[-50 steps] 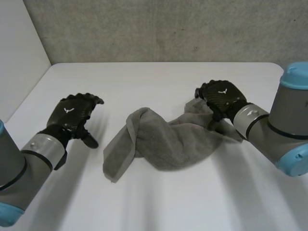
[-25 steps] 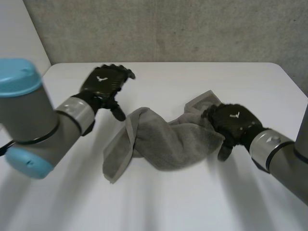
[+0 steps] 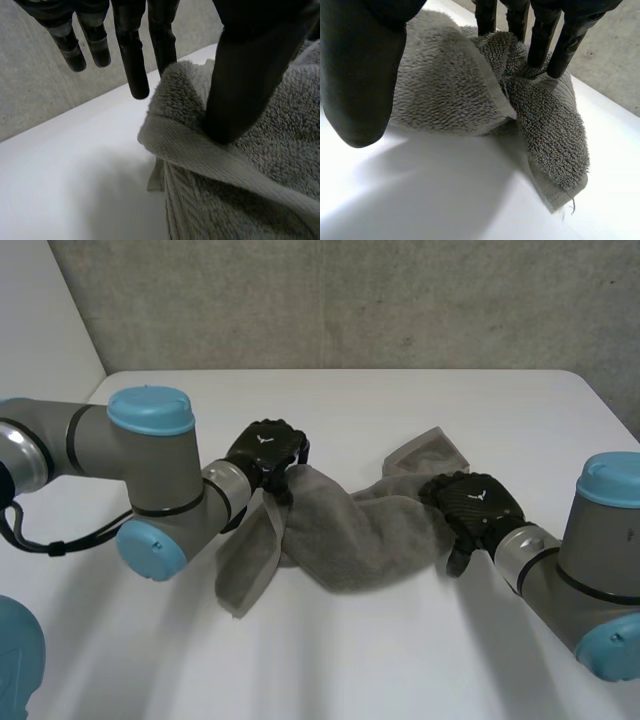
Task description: Fold the towel.
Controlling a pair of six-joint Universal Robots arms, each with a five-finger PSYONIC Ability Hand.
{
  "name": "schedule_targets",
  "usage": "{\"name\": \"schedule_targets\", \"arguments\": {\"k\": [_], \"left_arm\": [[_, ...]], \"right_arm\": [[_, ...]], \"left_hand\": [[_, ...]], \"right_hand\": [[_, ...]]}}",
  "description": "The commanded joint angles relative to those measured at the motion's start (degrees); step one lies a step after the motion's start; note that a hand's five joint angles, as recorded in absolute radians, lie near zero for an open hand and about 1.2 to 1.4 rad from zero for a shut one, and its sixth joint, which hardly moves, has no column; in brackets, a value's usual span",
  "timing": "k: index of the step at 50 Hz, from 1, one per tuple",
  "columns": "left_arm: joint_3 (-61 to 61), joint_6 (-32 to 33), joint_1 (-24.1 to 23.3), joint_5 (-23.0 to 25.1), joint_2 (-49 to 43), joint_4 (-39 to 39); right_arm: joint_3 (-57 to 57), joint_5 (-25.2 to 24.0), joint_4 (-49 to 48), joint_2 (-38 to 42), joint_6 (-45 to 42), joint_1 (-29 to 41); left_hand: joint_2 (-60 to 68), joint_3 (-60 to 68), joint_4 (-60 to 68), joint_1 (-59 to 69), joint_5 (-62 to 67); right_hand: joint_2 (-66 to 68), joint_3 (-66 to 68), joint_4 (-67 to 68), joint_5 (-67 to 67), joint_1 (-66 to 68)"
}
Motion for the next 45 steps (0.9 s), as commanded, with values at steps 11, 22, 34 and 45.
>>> {"name": "schedule_targets", "arguments": {"k": [11,22,34,45], "left_arm": [[-12.93,7.72,1.24,-2.16,9.88,-4.16],[-22.95,9.32,4.49,-5.34,22.28,-5.13],[-26.22,9.32,5.99,-5.25,23.17,-4.95],[-21.12,9.32,7.75,-5.25,20.97,-1.61]], "right_arm": [[1.59,-1.12,-1.09,-3.24,0.26,-0.08],[3.36,-9.29,5.92,-11.95,-0.27,-3.42],[-0.69,-13.17,17.72,-9.06,-3.79,-2.54],[-20.16,-13.7,23.98,-3.0,-11.09,-2.11]], "left_hand": [[19.65,-2.92,-3.36,20.0,19.84],[34.46,-2.92,-3.36,34.81,34.65],[34.46,-2.92,-3.36,34.81,34.65],[34.46,-2.92,-3.36,34.81,34.65]], "right_hand": [[60.86,-2.44,-4.37,61.5,61.41],[65.94,-2.44,-4.37,66.58,66.49],[65.94,-2.44,-4.37,66.58,66.49],[65.94,-2.44,-4.37,66.58,66.49]]}}
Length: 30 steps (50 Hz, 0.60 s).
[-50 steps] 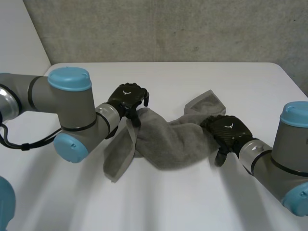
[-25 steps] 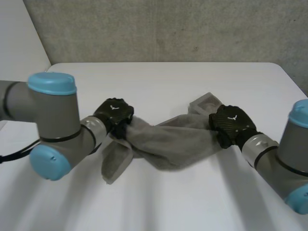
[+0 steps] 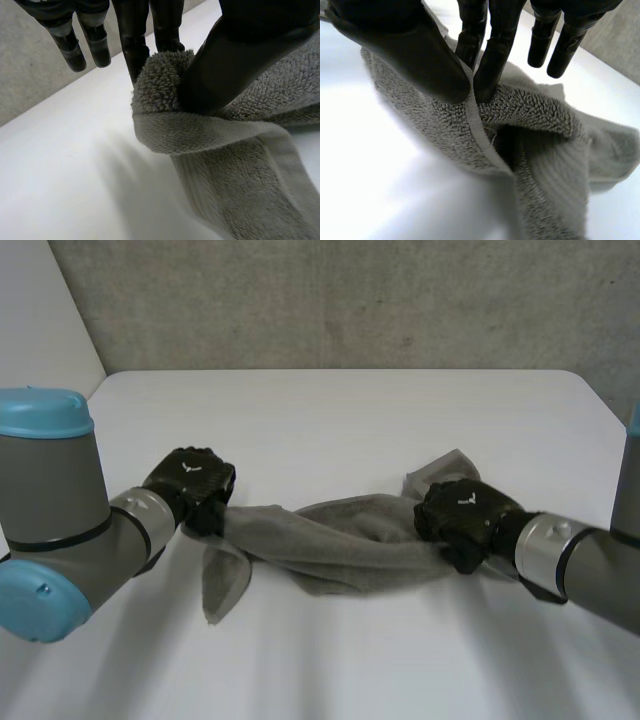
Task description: Fold the towel.
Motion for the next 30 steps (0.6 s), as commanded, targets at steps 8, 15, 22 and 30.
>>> {"name": "schedule_targets", "arguments": {"k": [8,15,22,30], "left_arm": [[16.73,-2.41,0.77,-0.33,-0.18,18.44],[11.56,-13.02,2.7,0.63,12.83,30.13],[3.63,-13.57,4.64,4.32,10.63,29.08],[-6.65,-13.39,5.08,5.12,6.41,29.25]], "right_arm": [[-30.22,2.89,-20.81,-3.56,17.55,2.29],[-25.23,2.21,-26.15,-7.11,27.2,0.79],[-16.43,1.41,-23.68,-6.14,18.93,1.06],[-6.58,1.06,-23.68,-5.09,15.76,0.88]], "left_hand": [[7.68,-2.93,-3.36,8.06,5.7],[7.68,-2.93,-3.36,8.06,5.7],[7.68,-2.93,-3.36,8.06,5.7],[7.68,-2.93,-3.36,8.06,5.7]], "right_hand": [[5.68,-2.44,-4.37,4.12,5.58],[5.68,-2.44,-4.37,4.12,5.58],[5.68,-2.44,-4.37,4.12,5.58],[5.68,-2.44,-4.37,4.12,5.58]]}}
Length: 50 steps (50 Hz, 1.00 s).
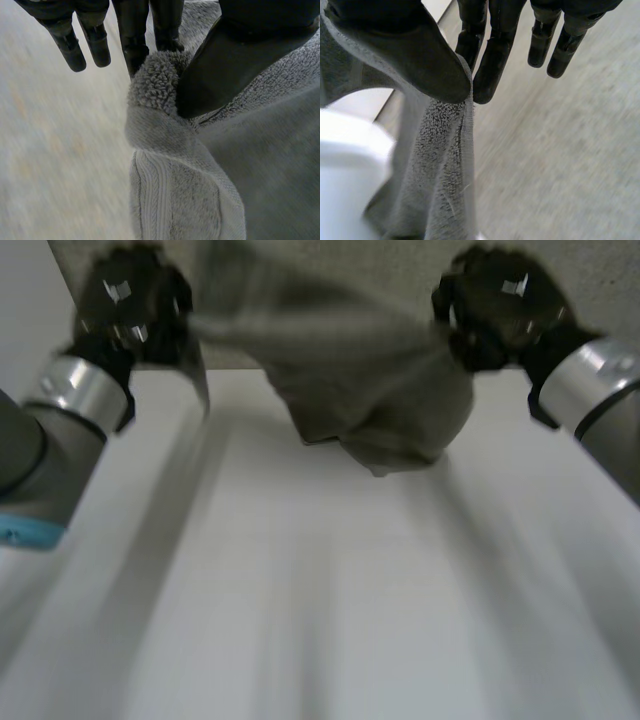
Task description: Fold the towel.
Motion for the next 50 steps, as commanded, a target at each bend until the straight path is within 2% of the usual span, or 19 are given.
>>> {"name": "schedule_targets", "arguments": {"k": [1,7,13,19,27,29,32,34,35,36,38,43,44,45,46,47,50], "left_arm": [[-8.95,0.67,1.15,0.46,-3.81,-0.35],[-15.37,4.27,4.23,0.46,-4.08,-0.61],[-18.9,8.75,4.58,0.54,-3.9,-1.93],[-19.43,10.34,5.2,0.46,-3.46,-3.51],[-19.52,10.43,8.36,0.02,-1.88,-4.92],[-19.87,10.43,10.11,-0.07,-0.83,-5.09],[-19.96,10.43,11.09,0.02,-0.39,-5.27],[-19.96,10.43,12.84,0.02,0.22,-5.88],[-19.87,10.43,13.54,-0.07,0.4,-6.06],[-19.87,10.43,13.55,-0.07,0.4,-6.06],[-19.61,10.52,15.03,-0.07,0.84,-6.32],[-19.6,10.43,15.92,0.02,1.63,-6.32],[-19.69,10.43,16.01,0.02,2.33,-6.32],[-19.69,10.43,16.01,0.02,2.34,-6.32],[-19.95,10.43,16.01,0.1,3.29,-6.32],[-20.22,10.26,16.01,0.28,4.17,-6.32],[-20.83,10.17,15.66,0.54,5.67,-6.41]], "right_arm": [[9.07,-0.11,0.23,1.17,-2.42,-0.01],[17.07,-0.38,-1.61,5.03,-3.74,0.42],[21.21,-0.46,-2.5,8.29,-6.29,1.74],[21.4,-0.38,-2.06,8.47,-6.64,4.12],[18.76,0.33,-1.97,7.15,-5.59,11.24],[17.27,1.12,-2.06,7.59,-5.33,15.0],[15.78,1.64,-2.15,8.73,-4.63,19.13],[14.64,2.08,-2.06,10.04,-4.1,21.15],[13.32,2.78,-1.89,11.27,-3.4,23.08],[13.31,2.79,-1.88,11.28,-3.39,23.1],[11.3,3.31,-1.71,13.38,-1.82,26.16],[9.53,3.58,-0.4,15.67,-1.02,27.85],[9.53,3.49,0.31,15.68,-1.11,27.59],[9.53,3.49,0.31,15.68,-1.11,27.58],[9.53,3.58,1.18,15.33,-1.54,27.15],[9.62,3.58,2.41,14.98,-1.63,26.27],[10.32,3.67,5.13,13.4,-1.63,22.6]], "left_hand": [[7.03,-2.93,-3.36,8.06,5.12],[7.03,-2.93,-3.36,8.06,5.12],[7.03,-2.93,-3.36,8.06,5.12],[7.03,-2.93,-3.36,8.06,5.12],[4.7,-2.93,-3.36,5.73,2.79],[-10.54,-2.93,-3.36,-9.51,-12.45],[-18.18,-2.93,-3.36,-17.14,-20.08],[-42.12,-2.93,-3.36,-41.09,-44.03],[-49.06,-2.93,-3.36,-48.03,-50.97],[-49.13,-2.93,-3.36,-48.09,-51.04],[-61.85,-2.93,-3.36,-60.82,-63.76],[-61.91,-2.93,-3.36,-60.88,-63.82],[-61.91,-2.93,-3.36,-60.88,-63.82],[-61.91,-2.93,-3.36,-60.88,-63.82],[-61.91,-2.93,-3.36,-60.88,-63.82],[-61.91,-2.93,-3.36,-60.88,-63.82],[-61.91,-2.93,-3.36,-60.88,-63.82]], "right_hand": [[5.52,-2.44,-4.37,3.88,5.31],[5.52,-2.44,-4.37,3.88,5.31],[5.52,-2.44,-4.37,3.88,5.31],[5.52,-2.44,-4.37,3.88,5.31],[5.52,-2.44,-4.37,3.88,5.31],[5.52,-2.44,-4.37,3.88,5.31],[5.52,-2.44,-4.37,3.88,5.31],[5.52,-2.44,-4.37,3.88,5.31],[5.52,-2.44,-4.37,3.88,5.31],[5.52,-2.44,-4.37,3.88,5.31],[5.52,-2.44,-4.37,3.88,5.31],[5.52,-2.44,-4.37,3.88,5.31],[-21.56,-2.44,-4.37,-23.21,-21.77],[-21.83,-2.44,-4.37,-23.48,-22.04],[-59.14,-2.44,-4.37,-60.78,-59.35],[-64.48,-2.44,-4.37,-66.12,-64.69],[-64.48,-2.44,-4.37,-66.12,-64.69]]}}
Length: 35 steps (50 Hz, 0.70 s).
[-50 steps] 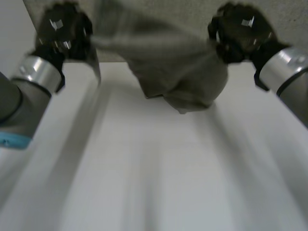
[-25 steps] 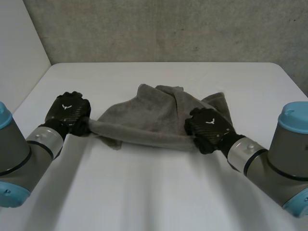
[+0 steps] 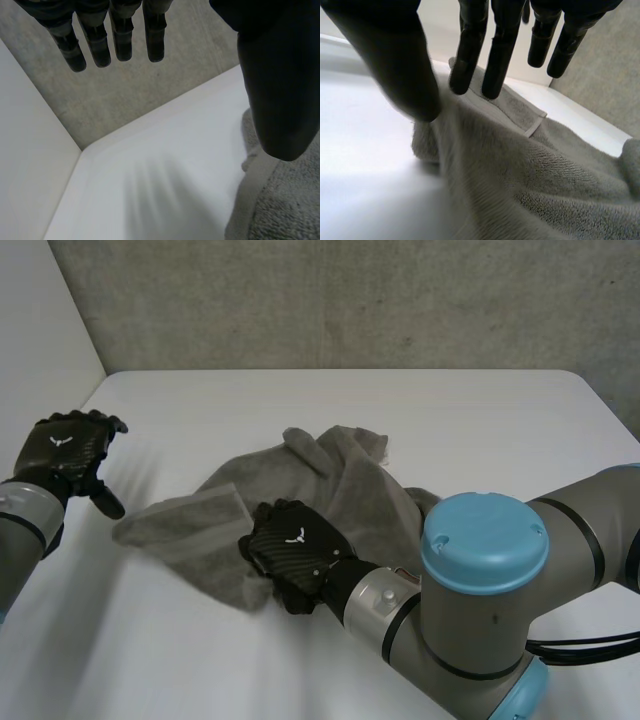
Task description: Fold the towel.
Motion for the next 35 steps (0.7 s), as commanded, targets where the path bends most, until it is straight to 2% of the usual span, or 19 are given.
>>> {"name": "schedule_targets", "arguments": {"k": [1,6,12,15,17,23,26,28,29,33,35], "left_arm": [[-1.05,-0.25,-0.33,0.48,3.28,-0.06],[-0.88,-0.43,-1.91,0.57,5.39,-0.23],[0.44,-0.17,-4.64,1.09,4.78,-0.76],[1.5,-0.08,-6.13,3.11,4.34,-2.17],[2.98,0.1,-6.66,5.48,2.07,-3.65],[6.86,0.27,-8.5,7.86,-2.96,-5.07],[9.58,2.29,-10.44,9.44,-6.74,-5.95],[13.17,7.1,-11.84,11.19,-11.2,-6.99],[13.19,7.13,-11.84,11.2,-11.22,-7.0],[19.14,15.54,-12.81,12.08,-17.61,-9.97],[21.6,17.65,-13.51,12.08,-19.98,-11.73]], "right_arm": [[0.71,0.08,4.94,-1.95,-0.42,-5.0],[4.21,-0.1,8.01,-6.42,-0.77,-14.47],[7.82,-0.98,8.1,-9.94,-4.19,-21.51],[8.44,-0.98,8.19,-10.3,-6.31,-22.58],[9.75,-0.98,8.1,-10.48,-11.91,-24.24],[10.64,-1.07,7.75,-9.6,-18.53,-24.87],[10.9,-0.89,7.31,-8.72,-20.37,-24.87],[10.9,-0.89,7.31,-8.11,-20.46,-24.87],[10.9,-0.89,7.31,-8.1,-20.46,-24.87],[11.08,-0.89,7.31,-7.93,-20.37,-24.69],[11.34,-0.89,7.31,-7.93,-20.37,-24.6]], "left_hand": [[-3.66,-2.93,-3.36,-3.96,-2.28],[-3.66,-2.93,-3.36,-3.96,-2.28],[-2.14,-2.93,-3.36,-2.45,-0.77],[-2.14,-2.93,-3.36,-2.45,-0.77],[-1.98,-2.93,-3.36,-2.28,-0.6],[-1.98,-2.93,-3.36,-2.28,-0.6],[-1.81,-2.93,-3.36,-2.11,-0.43],[-1.98,-2.93,-3.36,-2.28,-0.6],[-1.98,-2.93,-3.36,-2.28,-0.6],[-2.14,-2.93,-3.36,-2.44,-0.77],[-1.98,-2.93,-3.36,-2.28,-0.6]], "right_hand": [[-40.23,-2.44,-4.37,-41.33,-39.97],[-40.23,-2.44,-4.37,-41.33,-39.97],[-40.23,-2.44,-4.37,-41.33,-39.97],[-40.23,-2.44,-4.37,-41.33,-39.97],[-40.23,-2.44,-4.37,-41.33,-39.97],[-40.23,-2.44,-4.37,-41.33,-39.97],[-40.23,-2.44,-4.37,-41.33,-39.97],[-40.23,-2.44,-4.37,-41.33,-39.97],[-40.23,-2.44,-4.37,-41.33,-39.97],[-40.23,-2.44,-4.37,-41.33,-39.97],[-40.23,-2.44,-4.37,-41.33,-39.97]]}}
